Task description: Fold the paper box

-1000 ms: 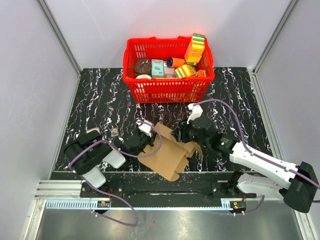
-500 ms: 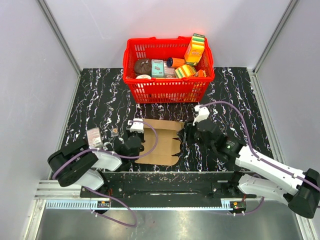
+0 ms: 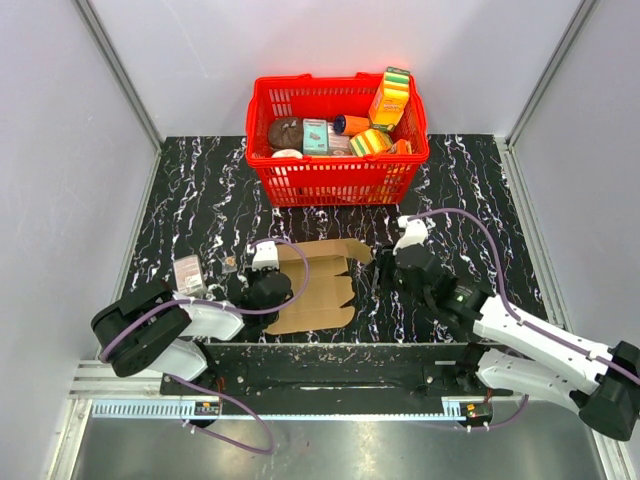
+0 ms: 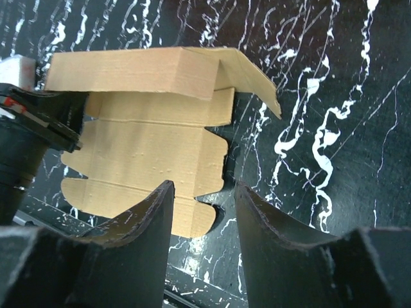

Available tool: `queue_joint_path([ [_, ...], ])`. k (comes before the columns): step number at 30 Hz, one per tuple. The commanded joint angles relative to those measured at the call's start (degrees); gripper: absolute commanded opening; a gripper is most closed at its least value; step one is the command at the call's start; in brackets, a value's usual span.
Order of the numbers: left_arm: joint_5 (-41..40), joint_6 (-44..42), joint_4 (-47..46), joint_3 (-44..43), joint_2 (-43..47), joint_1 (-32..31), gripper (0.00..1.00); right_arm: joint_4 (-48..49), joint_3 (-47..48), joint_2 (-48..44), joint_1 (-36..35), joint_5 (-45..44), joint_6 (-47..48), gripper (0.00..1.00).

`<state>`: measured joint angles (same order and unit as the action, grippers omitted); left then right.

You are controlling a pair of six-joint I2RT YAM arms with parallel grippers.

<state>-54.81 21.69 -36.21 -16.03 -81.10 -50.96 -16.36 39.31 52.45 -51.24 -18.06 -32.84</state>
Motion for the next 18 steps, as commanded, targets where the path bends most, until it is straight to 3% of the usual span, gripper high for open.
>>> queue_joint_path([
  [1, -0.05, 4.41, 0.35, -0.67, -0.29, -0.37, 0.00, 1.15, -1.25, 2.13, 0.09, -0.92, -2.75, 0.49],
  [13, 2.95, 8.28, -3.61, 3.11, -0.81, -1.51, 0.00, 4.76, -4.51, 5.56, 0.09, -1.62, -5.48, 0.45],
  [18, 3.48, 8.28, -6.41, 4.87, -0.99, -2.65, 0.00, 7.48, -3.02, 13.46, 0.09, -1.71, -6.10, 0.22],
])
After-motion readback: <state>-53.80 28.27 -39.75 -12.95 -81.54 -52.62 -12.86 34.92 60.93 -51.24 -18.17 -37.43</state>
